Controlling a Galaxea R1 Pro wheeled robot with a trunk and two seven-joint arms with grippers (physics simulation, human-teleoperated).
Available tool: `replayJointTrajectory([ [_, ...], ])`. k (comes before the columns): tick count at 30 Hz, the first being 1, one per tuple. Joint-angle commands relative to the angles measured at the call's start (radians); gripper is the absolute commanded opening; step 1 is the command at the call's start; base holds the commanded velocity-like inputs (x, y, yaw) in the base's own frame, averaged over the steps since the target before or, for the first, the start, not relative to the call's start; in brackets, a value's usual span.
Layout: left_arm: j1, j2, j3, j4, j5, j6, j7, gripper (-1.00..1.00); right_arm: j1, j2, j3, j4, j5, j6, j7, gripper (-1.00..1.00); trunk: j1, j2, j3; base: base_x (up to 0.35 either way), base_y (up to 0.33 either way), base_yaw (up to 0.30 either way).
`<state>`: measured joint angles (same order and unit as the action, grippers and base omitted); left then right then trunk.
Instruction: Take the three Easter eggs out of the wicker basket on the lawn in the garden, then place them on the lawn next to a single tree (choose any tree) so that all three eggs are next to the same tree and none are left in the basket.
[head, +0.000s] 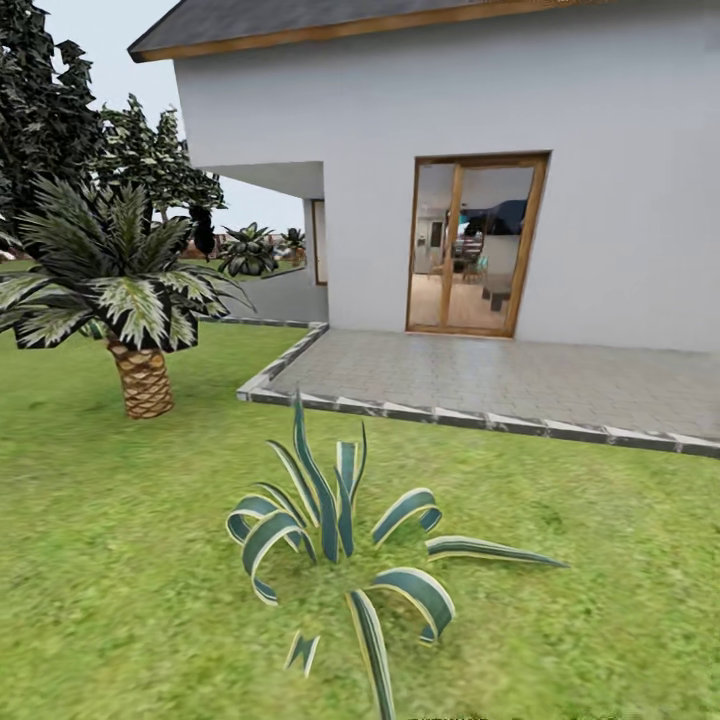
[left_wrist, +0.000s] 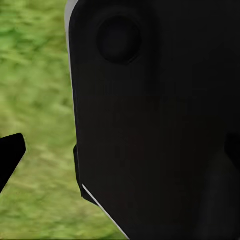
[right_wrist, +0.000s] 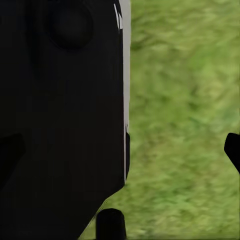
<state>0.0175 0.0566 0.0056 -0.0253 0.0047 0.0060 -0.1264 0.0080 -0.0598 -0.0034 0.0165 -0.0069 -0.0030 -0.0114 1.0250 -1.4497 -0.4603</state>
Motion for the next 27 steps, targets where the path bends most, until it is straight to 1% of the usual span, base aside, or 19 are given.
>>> replayJointTrajectory([
  [1, 0.001, 0.000, 0.001, -0.003, 0.002, 0.000, -0.003, 1.00, 0.000, 0.000, -0.001, 0.000, -0.001, 0.000, -0.001, 1.00, 0.000, 0.000, -0.001, 0.000, 0.074, -0.257],
  [9, 0.001, 0.000, 0.001, -0.003, 0.004, 0.000, -0.002, 1.00, 0.000, 0.000, -0.003, 0.000, -0.001, 0.000, -0.002, 1.00, 0.000, 0.000, -0.001, 0.000, 0.017, -0.263],
  [12, 0.001, 0.000, 0.001, -0.002, 0.002, 0.001, -0.003, 1.00, 0.000, 0.000, -0.002, 0.000, -0.001, 0.001, -0.002, 1.00, 0.000, 0.000, -0.001, 0.000, 0.087, -0.112],
  [16, 0.001, 0.000, 0.001, -0.001, 0.000, 0.002, -0.005, 1.00, 0.000, 0.000, 0.001, 0.000, 0.001, 0.001, -0.002, 1.00, 0.000, 0.000, -0.001, 0.000, 0.250, -0.022],
  [27, 0.001, 0.000, 0.001, -0.001, 0.000, 0.002, -0.006, 1.00, 0.000, 0.000, 0.003, 0.000, 0.002, 0.001, -0.002, 1.00, 0.000, 0.000, -0.001, 0.000, 0.313, -0.001],
])
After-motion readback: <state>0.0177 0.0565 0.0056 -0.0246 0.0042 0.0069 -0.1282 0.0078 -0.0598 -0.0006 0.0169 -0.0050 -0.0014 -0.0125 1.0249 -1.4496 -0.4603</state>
